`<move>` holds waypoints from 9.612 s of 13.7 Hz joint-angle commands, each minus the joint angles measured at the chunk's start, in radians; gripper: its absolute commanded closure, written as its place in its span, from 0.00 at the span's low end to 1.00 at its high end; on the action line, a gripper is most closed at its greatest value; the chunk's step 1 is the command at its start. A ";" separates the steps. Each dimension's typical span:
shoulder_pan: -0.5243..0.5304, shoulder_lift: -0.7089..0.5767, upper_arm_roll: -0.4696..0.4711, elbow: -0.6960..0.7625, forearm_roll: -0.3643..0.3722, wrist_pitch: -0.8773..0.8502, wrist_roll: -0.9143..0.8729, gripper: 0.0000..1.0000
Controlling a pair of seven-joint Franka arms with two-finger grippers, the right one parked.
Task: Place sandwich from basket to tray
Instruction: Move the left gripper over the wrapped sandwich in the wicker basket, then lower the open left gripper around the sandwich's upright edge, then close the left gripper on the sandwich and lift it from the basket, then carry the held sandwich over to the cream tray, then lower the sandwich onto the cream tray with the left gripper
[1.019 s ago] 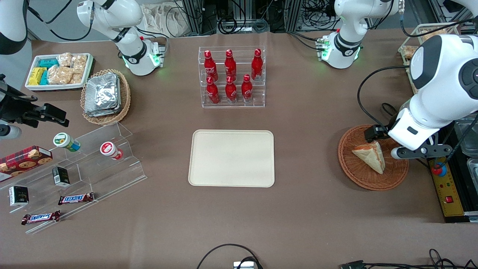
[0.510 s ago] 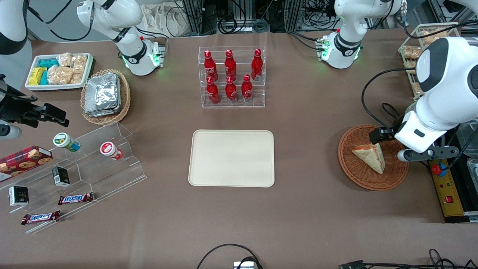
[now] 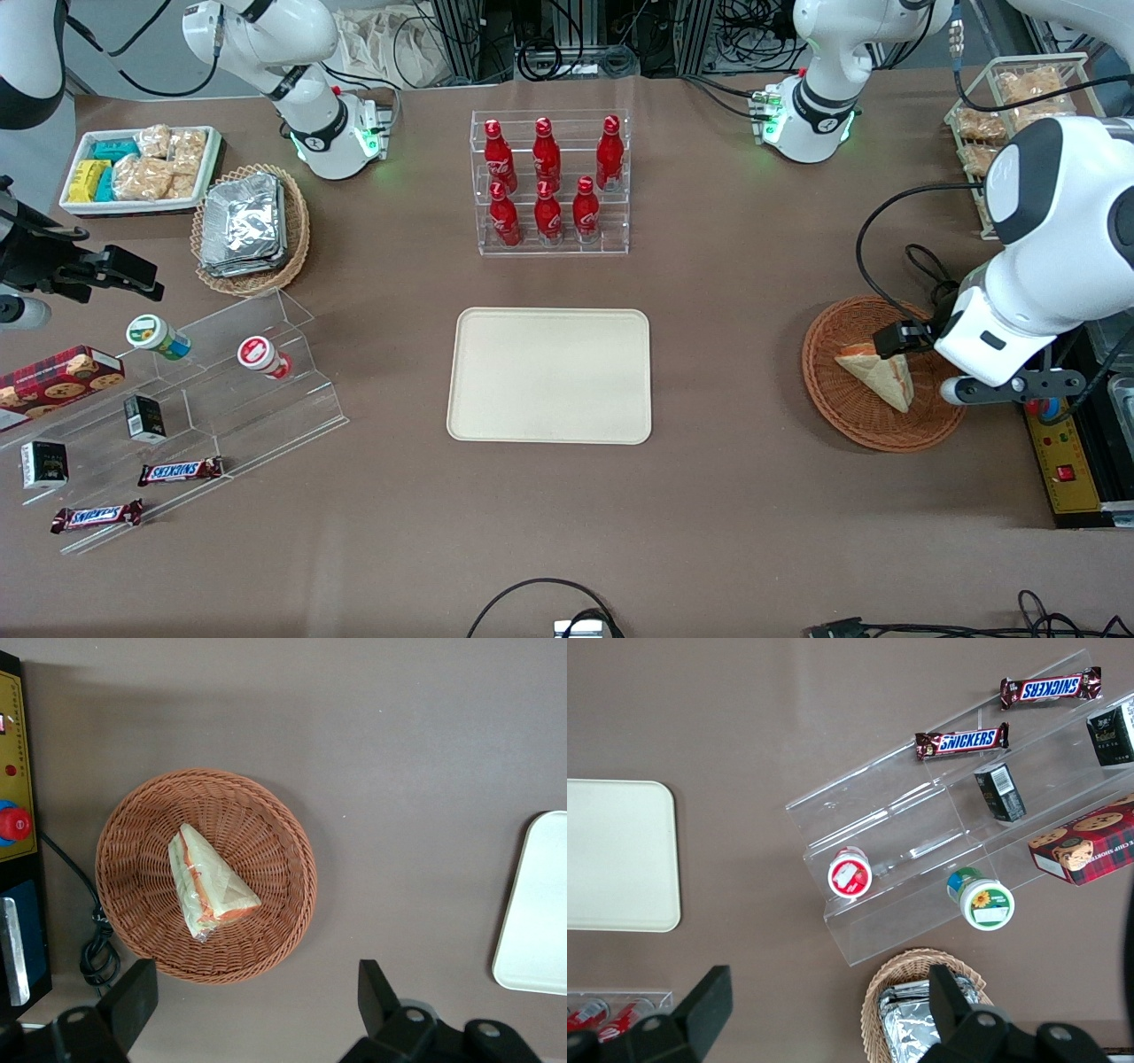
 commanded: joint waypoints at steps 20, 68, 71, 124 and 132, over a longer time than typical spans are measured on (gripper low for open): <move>0.093 -0.157 0.007 -0.486 -0.010 0.394 -0.464 0.00; 0.197 0.004 0.002 -0.638 -0.053 0.737 -0.339 1.00; 0.193 0.001 -0.002 -0.483 -0.054 0.527 -0.261 1.00; -0.524 0.544 -0.016 0.091 0.024 0.488 -0.411 0.72; -0.524 0.539 -0.016 0.091 0.023 0.485 -0.409 0.00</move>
